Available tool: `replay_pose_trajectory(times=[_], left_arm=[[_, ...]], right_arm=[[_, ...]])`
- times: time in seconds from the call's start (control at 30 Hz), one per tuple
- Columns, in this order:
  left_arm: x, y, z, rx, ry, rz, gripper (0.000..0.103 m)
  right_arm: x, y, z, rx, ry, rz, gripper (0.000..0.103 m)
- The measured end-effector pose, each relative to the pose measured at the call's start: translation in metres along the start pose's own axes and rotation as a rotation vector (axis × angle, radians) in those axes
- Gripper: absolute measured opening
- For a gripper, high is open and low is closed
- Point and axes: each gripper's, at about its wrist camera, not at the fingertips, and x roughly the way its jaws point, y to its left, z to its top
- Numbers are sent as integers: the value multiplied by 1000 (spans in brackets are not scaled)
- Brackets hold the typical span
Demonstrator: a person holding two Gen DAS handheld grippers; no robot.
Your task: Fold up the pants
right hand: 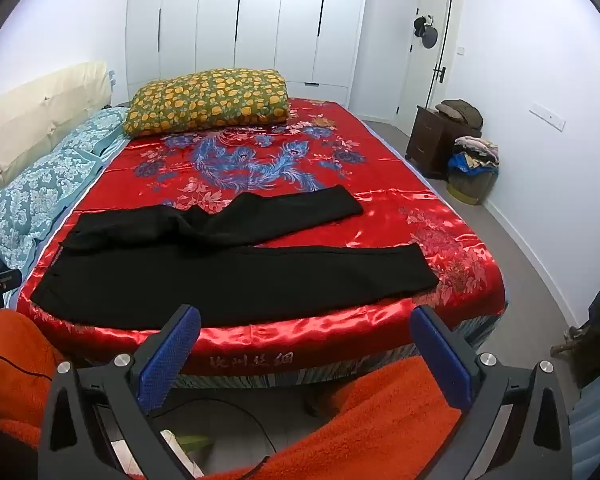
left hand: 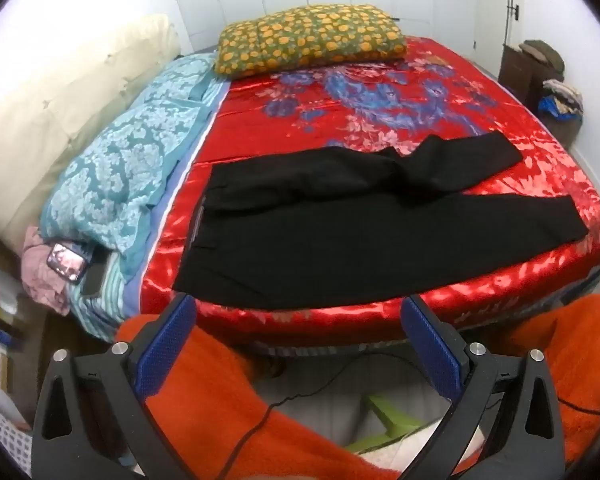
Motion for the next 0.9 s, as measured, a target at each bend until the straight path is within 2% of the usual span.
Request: replay_pose_trajectory(times=[0.03,0.17,0.33,0.47,0.9], left_arm=[[0,-1,0,20,-9,31,102],[-2,-5,-2,17,-3,28,102],[-5,-34,-8,66,-10,7,102],[-8,-30,-6,103,2,-25,102],[-22,-34,-13,114,0,-42,102]], right_arm=[[0,0,0,-1,-1,1,103],[0,-1,-1,6,1,10,103],[-1,0,-3,2,4,10,103],[-6,-4,-4,7,1,10,103],[-21,-4,-19,4,-15,29,103]])
